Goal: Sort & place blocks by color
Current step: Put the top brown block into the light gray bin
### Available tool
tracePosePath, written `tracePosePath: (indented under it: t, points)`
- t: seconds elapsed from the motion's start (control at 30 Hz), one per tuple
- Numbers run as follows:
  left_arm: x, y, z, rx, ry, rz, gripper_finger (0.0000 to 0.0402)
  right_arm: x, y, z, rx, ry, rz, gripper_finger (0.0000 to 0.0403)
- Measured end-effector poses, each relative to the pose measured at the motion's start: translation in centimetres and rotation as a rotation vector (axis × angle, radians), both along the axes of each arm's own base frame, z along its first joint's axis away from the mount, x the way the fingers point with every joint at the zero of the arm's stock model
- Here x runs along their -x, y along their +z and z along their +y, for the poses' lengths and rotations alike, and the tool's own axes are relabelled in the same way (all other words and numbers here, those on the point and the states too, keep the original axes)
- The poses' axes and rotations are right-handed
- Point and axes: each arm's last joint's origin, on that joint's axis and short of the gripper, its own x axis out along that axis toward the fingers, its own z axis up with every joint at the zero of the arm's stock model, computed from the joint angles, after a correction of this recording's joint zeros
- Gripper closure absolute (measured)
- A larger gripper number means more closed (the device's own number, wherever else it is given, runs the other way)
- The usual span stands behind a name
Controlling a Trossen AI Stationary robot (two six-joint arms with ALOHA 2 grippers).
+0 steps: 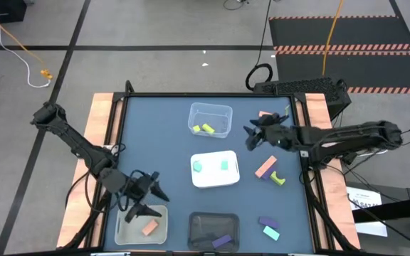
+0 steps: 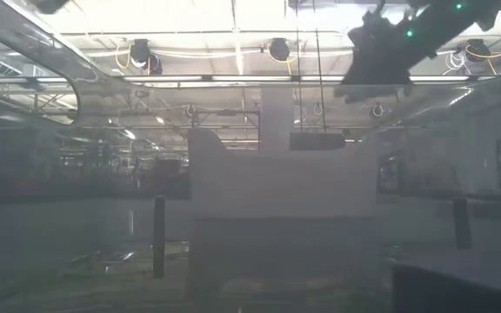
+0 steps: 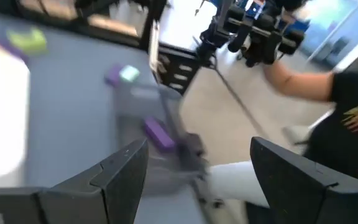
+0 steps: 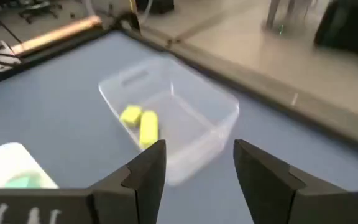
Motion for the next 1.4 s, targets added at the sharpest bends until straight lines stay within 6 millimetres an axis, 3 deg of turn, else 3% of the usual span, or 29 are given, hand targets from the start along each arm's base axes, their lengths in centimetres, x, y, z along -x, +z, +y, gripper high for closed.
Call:
tracePosePath:
  t: [0.3,0.5,0.7,0.83,1.0,1.4]
  points:
    - [-1.7,0.1,2.7,-0.22,0.184,-0.102,0.0119,2.5,-1.3,-2.6,-0.24,-0.079,0.131,0.0216]
    - [-2.5,0.1,4.2,-0.18,0.305,-0.08,0.0119,3.0,-2.1,-4.6,-0.213,-0.107,0.254,0.0167]
    - [-2.8,0.1,4.9,-0.175,0.336,-0.077,0.0119,4.1,-3.3,-7.8,-0.277,-0.219,0.341,0.0127]
    - [-3.1,0.3,5.5,-0.162,0.371,-0.085,0.0119,4.9,-4.1,-10.1,-0.367,-0.202,0.339,0.0126]
    - [-3.4,0.3,6.2,-0.16,0.402,-0.088,0.0119,5.4,-5.0,-12.4,-0.336,-0.189,0.4,0.0132]
    - [-3.7,0.3,7.1,-0.164,0.441,-0.085,0.0119,5.8,-8.3,-15.3,-0.376,-0.106,0.524,0.0133]
